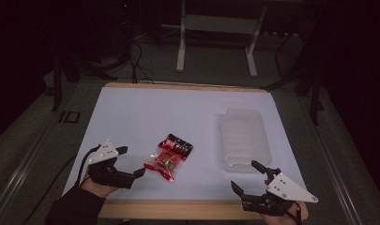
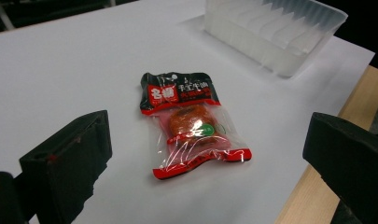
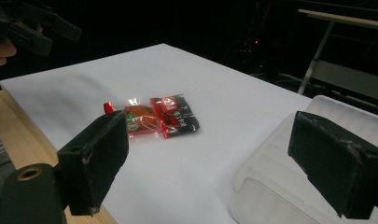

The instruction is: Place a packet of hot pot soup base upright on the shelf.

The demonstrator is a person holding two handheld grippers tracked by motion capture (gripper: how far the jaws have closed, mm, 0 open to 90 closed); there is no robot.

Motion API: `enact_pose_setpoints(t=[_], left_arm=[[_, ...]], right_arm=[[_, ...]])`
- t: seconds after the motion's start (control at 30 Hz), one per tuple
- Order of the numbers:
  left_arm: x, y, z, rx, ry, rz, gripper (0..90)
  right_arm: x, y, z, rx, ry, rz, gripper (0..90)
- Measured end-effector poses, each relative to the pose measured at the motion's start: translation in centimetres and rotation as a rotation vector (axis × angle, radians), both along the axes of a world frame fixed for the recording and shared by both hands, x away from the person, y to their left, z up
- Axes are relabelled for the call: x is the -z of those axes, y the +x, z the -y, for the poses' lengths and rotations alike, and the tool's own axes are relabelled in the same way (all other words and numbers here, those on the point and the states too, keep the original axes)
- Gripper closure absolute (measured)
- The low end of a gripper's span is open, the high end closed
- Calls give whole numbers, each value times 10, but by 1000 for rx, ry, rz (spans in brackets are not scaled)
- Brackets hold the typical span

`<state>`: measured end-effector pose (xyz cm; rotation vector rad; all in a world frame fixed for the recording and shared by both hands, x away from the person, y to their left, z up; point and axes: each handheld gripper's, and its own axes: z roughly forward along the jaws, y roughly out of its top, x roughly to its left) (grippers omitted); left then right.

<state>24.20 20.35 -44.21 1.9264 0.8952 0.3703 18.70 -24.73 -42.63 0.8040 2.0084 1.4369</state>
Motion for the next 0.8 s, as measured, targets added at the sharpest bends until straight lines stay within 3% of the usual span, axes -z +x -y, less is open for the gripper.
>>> enact_pose_setpoints(t=[0.13, 0.5, 0.6, 0.8], left_arm=[[-1, 4, 1, -8, 2, -5, 13], [-2, 34, 17, -23, 47, -59, 33], [-1, 44, 22, -22, 50, -78, 48], [2, 61, 31, -48, 61, -80, 126]], right_arm=[[0, 0, 0, 0, 8, -3, 122], [1, 1, -1, -5, 3, -12, 123], [0, -1, 0, -5, 13, 6, 136], [-1, -3, 0, -12, 18, 27, 141]])
